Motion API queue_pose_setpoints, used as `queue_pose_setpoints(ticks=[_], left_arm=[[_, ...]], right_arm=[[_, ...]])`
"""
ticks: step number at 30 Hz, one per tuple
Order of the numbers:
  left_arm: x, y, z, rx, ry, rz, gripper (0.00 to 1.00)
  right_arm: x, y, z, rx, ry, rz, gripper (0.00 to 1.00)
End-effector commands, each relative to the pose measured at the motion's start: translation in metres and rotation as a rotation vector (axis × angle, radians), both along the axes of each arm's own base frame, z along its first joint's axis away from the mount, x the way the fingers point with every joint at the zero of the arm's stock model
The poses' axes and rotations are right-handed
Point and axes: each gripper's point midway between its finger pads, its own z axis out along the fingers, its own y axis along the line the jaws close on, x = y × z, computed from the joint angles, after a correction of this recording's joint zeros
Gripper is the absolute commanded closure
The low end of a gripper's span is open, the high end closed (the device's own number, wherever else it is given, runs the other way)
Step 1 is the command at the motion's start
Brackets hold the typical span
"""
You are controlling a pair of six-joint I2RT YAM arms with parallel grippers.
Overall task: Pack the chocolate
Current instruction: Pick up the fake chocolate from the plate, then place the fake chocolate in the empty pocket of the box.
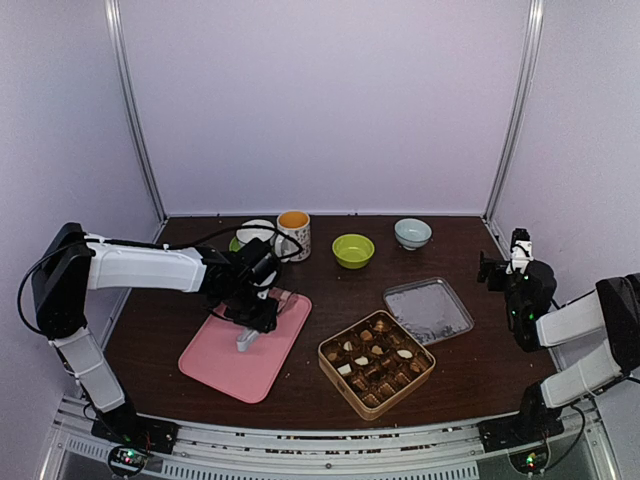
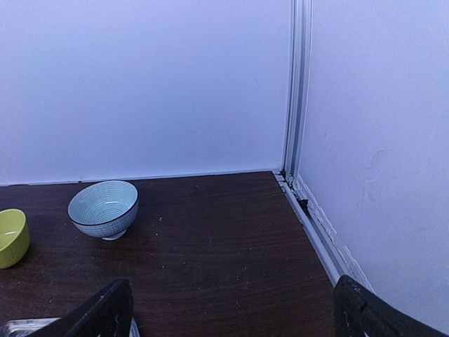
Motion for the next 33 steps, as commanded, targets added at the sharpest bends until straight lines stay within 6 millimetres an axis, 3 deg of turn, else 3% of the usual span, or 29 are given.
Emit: queue_pose_setpoints(ticks=[1,9,15,21,29,33], left_arm=[[0.004,-0.005,0.024,-0.048,-0.033,-0.014,0.71],[-0.015,0.001,0.051,-0.117,-0.030,-0.036,0.73],[-0.043,-0.009,0.064,-0.232,0.030,-0.137,0.76],[-0.074,-0.033,0.082,-0.391,0.067,-0.295,0.76],[-0.105,-0.075,0.108,-0.421,0.020,-0.510,0.76],[-0.114,-0.094,0.109,-0.409,0.013,-0.561,0.76]], right_arm=[[0.003,-0.001,0.008,-0.003,-0.024,-0.001,0.00],[0.003,-0.001,0.008,-0.002,-0.025,-0.001,0.00],[0.003,-0.001,0.009,-0.003,-0.027,-0.001,0.00],[0.003,-0.001,0.009,-0.002,-0.027,-0.001,0.00],[0.003,-0.001,0.008,-0.002,-0.026,-0.001,0.00],[0.003,-0.001,0.008,-0.002,-0.025,-0.001,0.00]])
